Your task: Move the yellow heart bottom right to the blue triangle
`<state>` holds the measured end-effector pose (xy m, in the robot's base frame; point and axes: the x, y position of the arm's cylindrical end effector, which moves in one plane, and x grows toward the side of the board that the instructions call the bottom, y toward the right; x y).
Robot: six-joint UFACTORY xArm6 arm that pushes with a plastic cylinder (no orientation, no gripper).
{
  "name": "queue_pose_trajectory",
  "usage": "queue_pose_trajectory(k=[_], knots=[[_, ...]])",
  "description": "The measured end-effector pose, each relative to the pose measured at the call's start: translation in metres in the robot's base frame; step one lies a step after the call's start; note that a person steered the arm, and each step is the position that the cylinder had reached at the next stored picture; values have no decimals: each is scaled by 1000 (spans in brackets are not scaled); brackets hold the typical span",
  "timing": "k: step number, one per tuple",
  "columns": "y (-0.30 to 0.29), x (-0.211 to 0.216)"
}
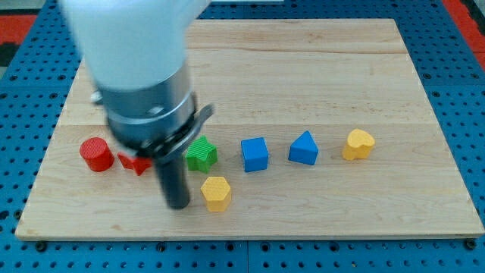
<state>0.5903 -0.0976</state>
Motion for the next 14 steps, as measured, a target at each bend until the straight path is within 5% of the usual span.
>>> queue_pose_trajectory(k=[1,3,5,6,7,9,10,12,14], knots=[[8,29],[205,23],[345,-79],[314,-133],[237,-141],[236,-106],[253,-129],[296,-88],[241,-37]])
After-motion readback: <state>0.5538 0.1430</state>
